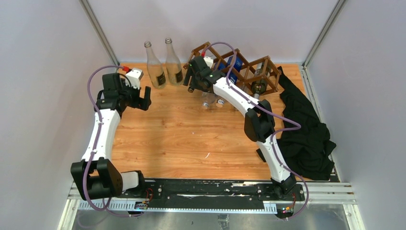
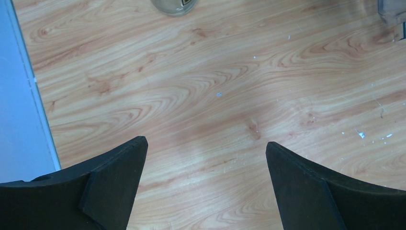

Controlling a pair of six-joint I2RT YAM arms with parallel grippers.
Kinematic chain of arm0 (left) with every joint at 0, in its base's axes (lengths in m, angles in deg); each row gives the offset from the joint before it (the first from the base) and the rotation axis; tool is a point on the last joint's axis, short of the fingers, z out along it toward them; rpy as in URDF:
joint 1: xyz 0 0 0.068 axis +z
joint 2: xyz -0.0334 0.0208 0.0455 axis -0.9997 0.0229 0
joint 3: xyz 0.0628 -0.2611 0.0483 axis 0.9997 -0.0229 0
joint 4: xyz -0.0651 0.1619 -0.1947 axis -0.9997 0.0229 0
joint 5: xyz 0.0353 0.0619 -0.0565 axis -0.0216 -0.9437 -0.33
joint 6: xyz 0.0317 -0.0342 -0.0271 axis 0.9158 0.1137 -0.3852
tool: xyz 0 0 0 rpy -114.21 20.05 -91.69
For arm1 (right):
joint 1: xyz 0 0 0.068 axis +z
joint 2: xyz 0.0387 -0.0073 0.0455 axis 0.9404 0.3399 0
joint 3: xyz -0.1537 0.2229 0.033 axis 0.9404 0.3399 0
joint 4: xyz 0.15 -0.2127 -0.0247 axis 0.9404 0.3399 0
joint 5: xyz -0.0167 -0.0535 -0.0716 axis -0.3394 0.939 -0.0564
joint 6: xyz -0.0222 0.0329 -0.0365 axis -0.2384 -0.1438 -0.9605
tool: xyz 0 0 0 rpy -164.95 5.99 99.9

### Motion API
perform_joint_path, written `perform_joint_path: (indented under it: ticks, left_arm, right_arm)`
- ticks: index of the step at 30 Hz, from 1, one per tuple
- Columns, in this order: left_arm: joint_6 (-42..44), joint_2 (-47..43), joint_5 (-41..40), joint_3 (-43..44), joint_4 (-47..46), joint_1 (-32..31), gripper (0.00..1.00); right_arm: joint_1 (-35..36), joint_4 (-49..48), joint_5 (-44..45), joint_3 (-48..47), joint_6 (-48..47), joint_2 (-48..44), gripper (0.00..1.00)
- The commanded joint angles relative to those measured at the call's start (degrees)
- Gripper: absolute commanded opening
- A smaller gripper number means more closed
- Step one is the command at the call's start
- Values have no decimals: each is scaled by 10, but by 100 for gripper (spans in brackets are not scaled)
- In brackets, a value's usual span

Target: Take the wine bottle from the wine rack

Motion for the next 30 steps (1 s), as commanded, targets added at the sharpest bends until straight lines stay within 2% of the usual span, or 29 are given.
perform_joint_path:
  ticks: [1, 4, 6, 7, 11, 16, 30]
  left_arm:
    - [14, -16, 14, -13, 12, 1, 100]
    - [18, -20, 17, -16, 15, 1, 100]
    - [20, -21, 19, -17, 18, 1, 100]
    - [21, -22, 21, -17, 20, 1, 100]
    - [20, -24, 27, -17, 23, 1, 100]
    - [22, -28, 31, -19, 27, 1, 100]
    - [42, -43, 46, -31, 33, 1, 100]
  right_arm:
    - [-12, -12, 8, -13, 27, 23, 76]
    - [-15, -17, 3, -2, 28, 19, 64]
    - [-18, -22, 1, 16, 27, 9, 52]
    - [-21, -25, -3, 25, 28, 2, 42]
    - [-32, -44, -10, 85, 27, -33, 18]
    - [-44, -56, -11, 136, 14, -77, 0]
    - [-39, -108, -34, 262, -5, -168, 0]
